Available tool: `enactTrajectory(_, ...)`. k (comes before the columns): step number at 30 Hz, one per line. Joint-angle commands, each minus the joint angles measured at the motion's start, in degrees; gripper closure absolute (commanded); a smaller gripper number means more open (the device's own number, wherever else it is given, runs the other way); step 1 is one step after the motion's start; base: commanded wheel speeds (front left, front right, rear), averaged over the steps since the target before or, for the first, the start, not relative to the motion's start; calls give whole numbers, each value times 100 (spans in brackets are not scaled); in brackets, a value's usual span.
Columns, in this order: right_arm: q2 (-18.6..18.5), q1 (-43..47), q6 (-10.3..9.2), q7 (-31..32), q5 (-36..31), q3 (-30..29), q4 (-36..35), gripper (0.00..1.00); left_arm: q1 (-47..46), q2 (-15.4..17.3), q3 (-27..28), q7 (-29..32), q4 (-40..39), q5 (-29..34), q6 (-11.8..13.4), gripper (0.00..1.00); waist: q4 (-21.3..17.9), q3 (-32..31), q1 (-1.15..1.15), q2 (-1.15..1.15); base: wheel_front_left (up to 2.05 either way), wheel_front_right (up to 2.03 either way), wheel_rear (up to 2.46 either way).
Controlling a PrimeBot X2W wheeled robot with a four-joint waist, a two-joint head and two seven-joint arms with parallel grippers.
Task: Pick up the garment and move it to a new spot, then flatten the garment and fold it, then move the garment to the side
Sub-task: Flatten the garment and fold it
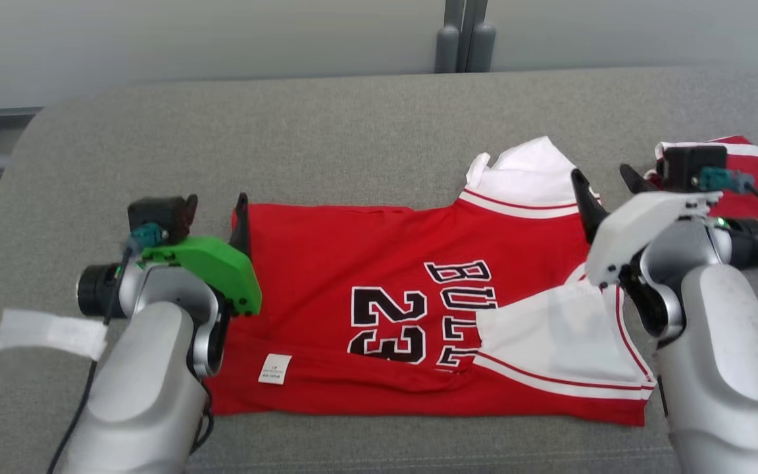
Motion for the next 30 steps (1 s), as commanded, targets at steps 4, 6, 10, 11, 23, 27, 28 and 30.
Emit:
enactTrajectory(4,-94,-823,-2,726,-311,298,76,0,-863,118,36,552,359,28,58,0,-187,985,0,0,0,0,0)
enactTrajectory(6,-143,-1169,-2,928,-371,421,101,0,-1204,177,37,778,540,48,77,0,-215,1239,0,0,0,0,0)
enactTrajectory(10,-266,-1762,-2,1180,-396,587,129,0,-1776,310,14,1249,938,95,122,0,-264,1671,0,0,0,0,0)
enactTrajectory(11,-308,-1896,-2,1256,-409,602,143,0,-1899,336,-1,1340,1003,114,118,0,-275,1766,0,0,0,0,0)
enactTrajectory(23,-633,-2781,-2,1388,-467,657,566,0,-2431,318,-202,2220,1364,-8,-143,0,-63,2145,0,0,0,0,0)
enactTrajectory(27,-652,-2820,-2,1338,-423,620,652,0,-2362,329,-239,2404,1299,-47,-156,0,-14,2117,0,0,0,0,0)
enactTrajectory(28,-663,-2821,-2,1333,-418,613,675,0,-2341,325,-244,2436,1269,-74,-170,0,-4,2110,0,0,0,0,0)
enactTrajectory(30,-682,-2819,-2,1318,-424,603,723,0,-2278,322,-276,2541,1202,-98,-198,0,15,2083,0,0,0,0,0)
